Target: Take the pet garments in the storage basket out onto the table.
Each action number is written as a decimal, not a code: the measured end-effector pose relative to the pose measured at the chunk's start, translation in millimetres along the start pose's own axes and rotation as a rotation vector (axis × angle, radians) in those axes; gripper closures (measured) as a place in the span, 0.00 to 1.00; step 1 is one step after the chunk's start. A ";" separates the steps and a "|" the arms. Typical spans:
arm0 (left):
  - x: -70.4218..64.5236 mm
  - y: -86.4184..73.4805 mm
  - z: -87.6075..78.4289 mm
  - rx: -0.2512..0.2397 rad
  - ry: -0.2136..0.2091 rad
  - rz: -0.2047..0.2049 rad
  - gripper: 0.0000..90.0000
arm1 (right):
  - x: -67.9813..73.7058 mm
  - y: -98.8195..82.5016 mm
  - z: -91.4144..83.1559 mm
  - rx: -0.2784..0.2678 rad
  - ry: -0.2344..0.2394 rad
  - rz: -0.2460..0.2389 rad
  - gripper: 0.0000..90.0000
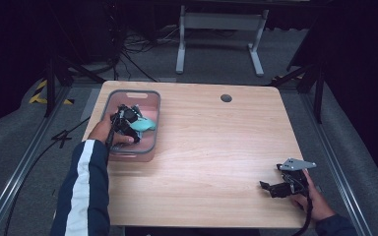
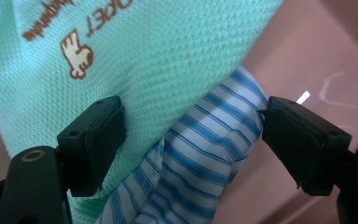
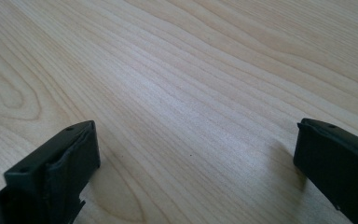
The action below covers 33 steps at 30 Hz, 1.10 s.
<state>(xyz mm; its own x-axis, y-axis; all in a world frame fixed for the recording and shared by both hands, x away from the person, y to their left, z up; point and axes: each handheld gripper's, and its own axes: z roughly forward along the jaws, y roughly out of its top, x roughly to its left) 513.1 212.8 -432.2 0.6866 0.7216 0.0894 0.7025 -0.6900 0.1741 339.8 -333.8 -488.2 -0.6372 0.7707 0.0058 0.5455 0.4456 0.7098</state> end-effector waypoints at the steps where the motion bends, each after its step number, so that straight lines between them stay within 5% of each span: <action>1: 0.0 1.0 1.9 0.008 0.004 -0.003 0.24 | 0.0 0.0 0.0 0.000 0.000 0.000 0.01; 8: 1.9 3.5 3.2 0.011 -0.011 -0.020 0.26 | 0.0 0.0 0.0 0.000 0.000 0.000 0.01; 12: 0.0 3.6 -0.2 0.009 0.007 0.004 0.50 | 0.0 0.0 0.0 0.000 0.000 0.000 0.01; 19: -5.5 5.7 -0.8 0.019 0.051 0.033 0.70 | 0.0 0.0 0.0 0.000 0.000 0.000 0.01; 25: -8.4 5.6 -1.3 0.014 0.084 0.040 0.76 | 0.0 0.0 0.0 0.000 0.000 0.000 0.01; 33: -12.2 -0.3 -13.6 -0.062 0.095 0.038 0.80 | 0.0 0.0 0.0 0.000 0.000 0.000 0.01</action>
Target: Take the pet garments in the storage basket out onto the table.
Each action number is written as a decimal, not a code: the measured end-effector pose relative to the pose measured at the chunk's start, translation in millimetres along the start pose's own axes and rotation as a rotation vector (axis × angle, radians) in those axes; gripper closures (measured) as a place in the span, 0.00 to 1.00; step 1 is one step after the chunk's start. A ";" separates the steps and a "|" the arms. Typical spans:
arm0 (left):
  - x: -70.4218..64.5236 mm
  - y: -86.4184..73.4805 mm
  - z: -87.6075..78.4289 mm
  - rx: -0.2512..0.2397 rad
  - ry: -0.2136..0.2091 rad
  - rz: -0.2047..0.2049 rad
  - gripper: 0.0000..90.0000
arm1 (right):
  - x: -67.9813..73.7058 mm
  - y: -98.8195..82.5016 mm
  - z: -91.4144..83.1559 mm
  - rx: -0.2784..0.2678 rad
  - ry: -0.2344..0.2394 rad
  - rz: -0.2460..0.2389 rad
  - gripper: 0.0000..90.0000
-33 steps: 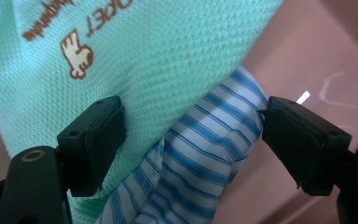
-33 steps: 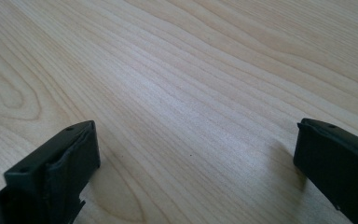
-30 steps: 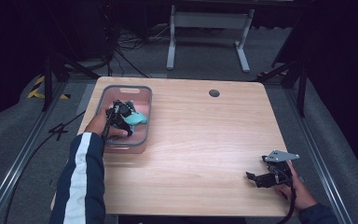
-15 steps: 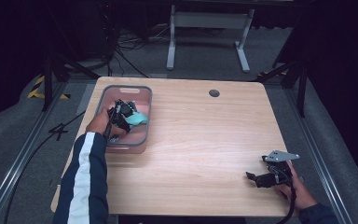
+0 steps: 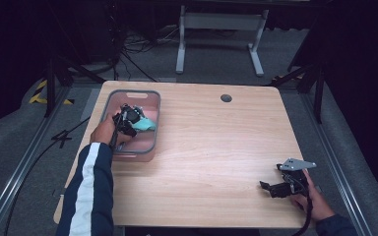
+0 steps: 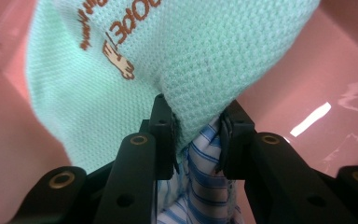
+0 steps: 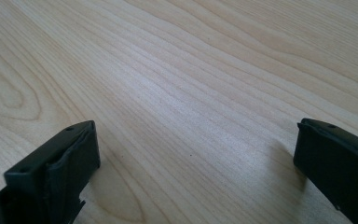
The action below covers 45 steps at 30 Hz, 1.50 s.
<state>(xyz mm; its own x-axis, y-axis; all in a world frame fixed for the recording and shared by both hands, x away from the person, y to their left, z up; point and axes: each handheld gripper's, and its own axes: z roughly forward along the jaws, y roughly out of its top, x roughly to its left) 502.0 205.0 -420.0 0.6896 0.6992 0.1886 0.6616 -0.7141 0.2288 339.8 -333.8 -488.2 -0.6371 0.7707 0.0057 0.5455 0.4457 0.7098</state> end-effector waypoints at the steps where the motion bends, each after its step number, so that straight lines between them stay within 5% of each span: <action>1: -0.8 -1.1 -4.0 -0.024 0.007 0.004 0.80 | 0.0 0.0 0.0 0.000 0.000 0.000 0.01; 7: -0.6 -11.1 -31.7 -0.159 -0.008 -0.023 0.80 | 0.0 0.0 0.0 0.000 0.000 0.000 0.01; 15: -2.2 -27.8 -60.4 -0.278 0.011 -0.047 0.80 | 0.0 0.0 0.0 0.000 0.000 0.000 0.01; 26: -14.6 -43.8 -95.1 -0.428 0.028 -0.029 0.80 | 0.2 -0.3 -0.2 0.000 -0.003 0.003 0.01; 45: -22.8 -51.0 -123.3 -0.540 0.016 -0.004 0.80 | 0.2 -0.3 -0.2 0.000 -0.002 0.002 0.01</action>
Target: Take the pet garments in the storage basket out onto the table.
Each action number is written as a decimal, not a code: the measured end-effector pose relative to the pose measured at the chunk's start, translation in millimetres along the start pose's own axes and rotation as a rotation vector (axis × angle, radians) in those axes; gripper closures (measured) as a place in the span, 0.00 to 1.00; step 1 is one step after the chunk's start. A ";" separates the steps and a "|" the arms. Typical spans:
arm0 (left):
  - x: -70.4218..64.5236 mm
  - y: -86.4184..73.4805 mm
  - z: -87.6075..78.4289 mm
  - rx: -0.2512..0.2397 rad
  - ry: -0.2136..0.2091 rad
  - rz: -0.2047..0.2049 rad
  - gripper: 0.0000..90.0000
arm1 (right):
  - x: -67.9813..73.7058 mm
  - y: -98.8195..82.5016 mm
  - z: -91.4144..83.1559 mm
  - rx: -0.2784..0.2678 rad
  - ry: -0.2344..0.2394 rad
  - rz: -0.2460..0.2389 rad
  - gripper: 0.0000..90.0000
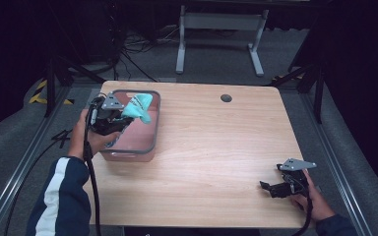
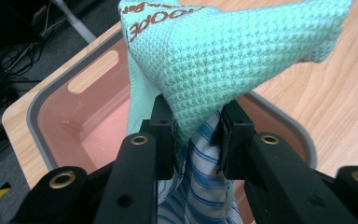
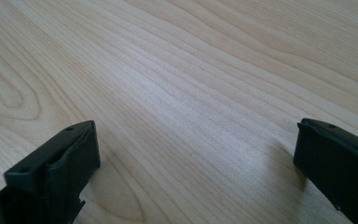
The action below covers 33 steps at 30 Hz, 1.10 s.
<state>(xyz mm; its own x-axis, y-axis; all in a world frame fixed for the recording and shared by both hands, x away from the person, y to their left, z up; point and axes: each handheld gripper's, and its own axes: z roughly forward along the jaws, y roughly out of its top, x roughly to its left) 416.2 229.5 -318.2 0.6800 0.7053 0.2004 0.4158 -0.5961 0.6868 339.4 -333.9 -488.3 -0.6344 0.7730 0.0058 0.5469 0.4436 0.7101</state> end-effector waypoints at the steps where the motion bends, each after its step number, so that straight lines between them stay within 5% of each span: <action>1: -1.9 1.5 -0.3 0.001 -0.003 0.006 0.80 | 0.0 0.0 0.0 0.000 0.000 0.000 0.01; 16: -26.6 29.9 -0.6 -0.048 -0.047 0.079 0.80 | -0.1 -0.3 -0.3 0.000 -0.001 -0.002 0.01; 33: -54.5 60.4 14.1 -0.038 -0.097 0.198 0.80 | -0.1 -0.4 -0.4 -0.001 -0.001 -0.002 0.01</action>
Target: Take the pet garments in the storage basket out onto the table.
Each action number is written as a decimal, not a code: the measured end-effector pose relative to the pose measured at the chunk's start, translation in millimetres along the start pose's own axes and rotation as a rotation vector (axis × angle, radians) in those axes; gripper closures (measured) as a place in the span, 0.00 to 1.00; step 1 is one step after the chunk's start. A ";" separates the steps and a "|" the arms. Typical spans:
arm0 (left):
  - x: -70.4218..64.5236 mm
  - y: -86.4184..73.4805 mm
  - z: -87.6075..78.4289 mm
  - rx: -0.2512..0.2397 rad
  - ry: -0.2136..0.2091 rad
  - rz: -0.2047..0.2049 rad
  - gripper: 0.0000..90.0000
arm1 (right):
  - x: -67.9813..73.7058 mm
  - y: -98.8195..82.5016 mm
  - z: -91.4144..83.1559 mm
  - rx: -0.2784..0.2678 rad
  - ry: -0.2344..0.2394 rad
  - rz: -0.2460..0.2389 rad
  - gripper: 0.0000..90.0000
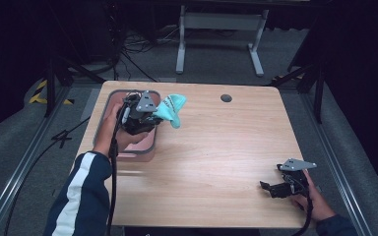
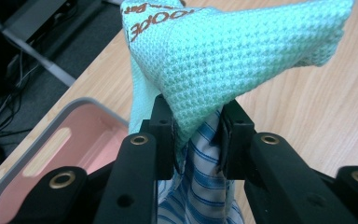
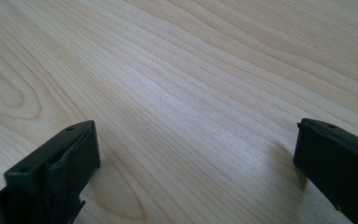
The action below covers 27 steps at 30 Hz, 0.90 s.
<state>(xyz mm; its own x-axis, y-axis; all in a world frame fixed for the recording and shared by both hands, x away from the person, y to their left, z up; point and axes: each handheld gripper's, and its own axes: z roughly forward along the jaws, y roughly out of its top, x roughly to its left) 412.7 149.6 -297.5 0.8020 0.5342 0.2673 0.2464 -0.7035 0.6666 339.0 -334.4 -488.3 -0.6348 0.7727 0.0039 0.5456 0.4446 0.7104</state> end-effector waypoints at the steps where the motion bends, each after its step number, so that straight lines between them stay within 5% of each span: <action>1: 0.1 1.3 0.8 0.001 -0.002 0.001 0.80 | 0.0 0.0 0.0 0.000 0.000 0.000 0.01; 27: -37.9 41.7 45.7 0.026 -0.095 0.095 0.80 | 0.0 0.0 0.0 0.000 0.000 0.000 0.01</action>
<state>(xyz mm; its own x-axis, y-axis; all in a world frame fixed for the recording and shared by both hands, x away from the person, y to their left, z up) 417.5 78.6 -311.6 0.8701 0.4184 0.2604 0.1797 -0.7614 0.6229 339.0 -334.4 -488.3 -0.6347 0.7727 0.0039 0.5456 0.4446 0.7104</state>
